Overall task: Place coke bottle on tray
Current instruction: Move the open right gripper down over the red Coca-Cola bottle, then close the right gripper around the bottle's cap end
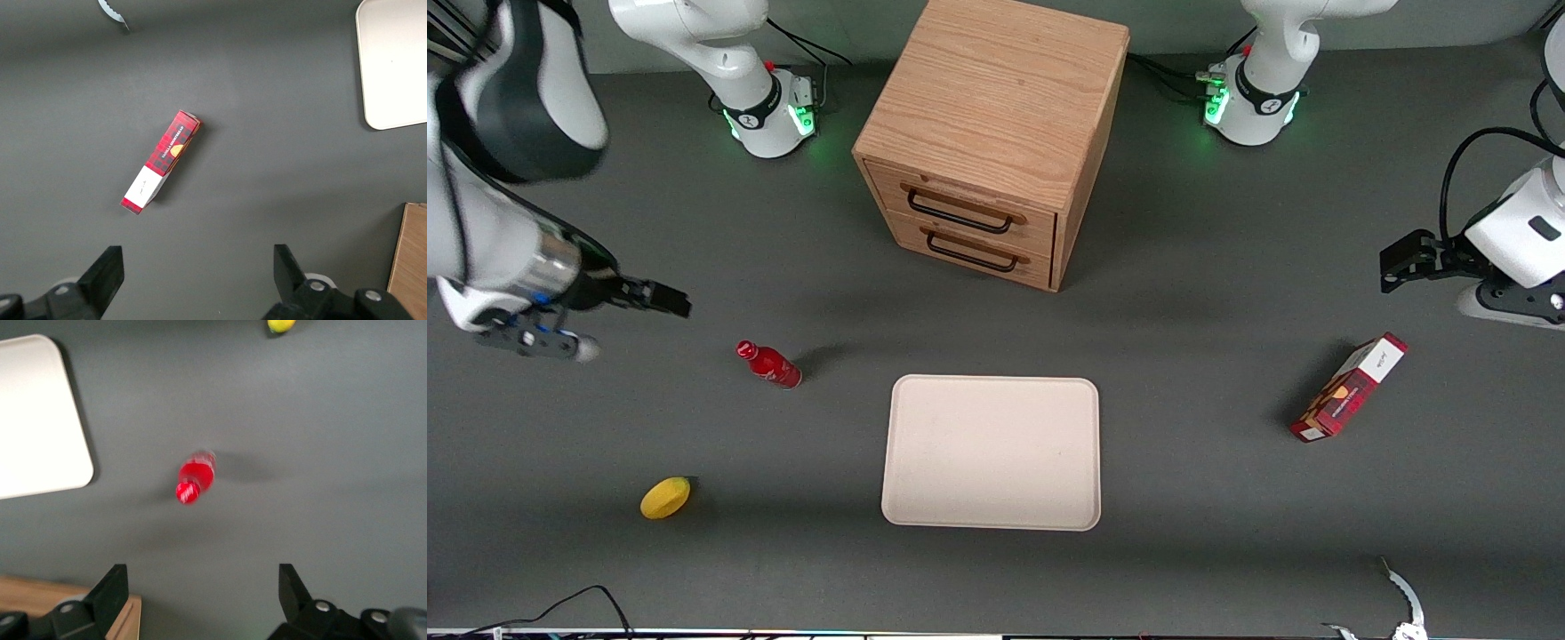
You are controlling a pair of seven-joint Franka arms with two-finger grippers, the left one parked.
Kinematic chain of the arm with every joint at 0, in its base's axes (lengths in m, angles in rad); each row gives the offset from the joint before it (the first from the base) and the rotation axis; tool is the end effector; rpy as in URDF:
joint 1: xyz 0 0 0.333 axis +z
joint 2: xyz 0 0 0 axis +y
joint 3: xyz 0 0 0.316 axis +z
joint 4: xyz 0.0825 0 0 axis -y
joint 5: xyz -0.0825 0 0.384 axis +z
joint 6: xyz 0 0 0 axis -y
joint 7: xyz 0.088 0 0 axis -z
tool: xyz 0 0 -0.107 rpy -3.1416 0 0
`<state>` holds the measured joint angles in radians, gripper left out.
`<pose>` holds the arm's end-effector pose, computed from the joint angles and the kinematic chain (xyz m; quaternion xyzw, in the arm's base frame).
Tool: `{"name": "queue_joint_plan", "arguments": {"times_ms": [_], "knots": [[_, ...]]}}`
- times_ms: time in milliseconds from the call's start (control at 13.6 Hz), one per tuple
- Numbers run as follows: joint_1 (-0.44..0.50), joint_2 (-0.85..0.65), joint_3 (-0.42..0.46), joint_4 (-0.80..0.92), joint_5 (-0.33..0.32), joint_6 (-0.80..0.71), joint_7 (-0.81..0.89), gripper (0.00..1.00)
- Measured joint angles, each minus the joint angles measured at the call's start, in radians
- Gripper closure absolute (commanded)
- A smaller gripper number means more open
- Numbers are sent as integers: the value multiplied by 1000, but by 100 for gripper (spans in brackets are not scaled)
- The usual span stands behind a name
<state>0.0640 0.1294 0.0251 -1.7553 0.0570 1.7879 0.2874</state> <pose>0.5879 0.0568 0.4808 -0.9927 0.1063 0.0529 0.0196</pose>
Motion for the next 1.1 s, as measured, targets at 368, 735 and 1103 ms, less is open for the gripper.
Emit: {"name": "queue_joint_plan", "arguments": {"times_ms": [368,735,1103], "knots": [[2,79,55,-154,0,283,101,0],[3,97,65,-269,-17,455,113,0],[3,95,65,-323,-36,518,113,56]]}}
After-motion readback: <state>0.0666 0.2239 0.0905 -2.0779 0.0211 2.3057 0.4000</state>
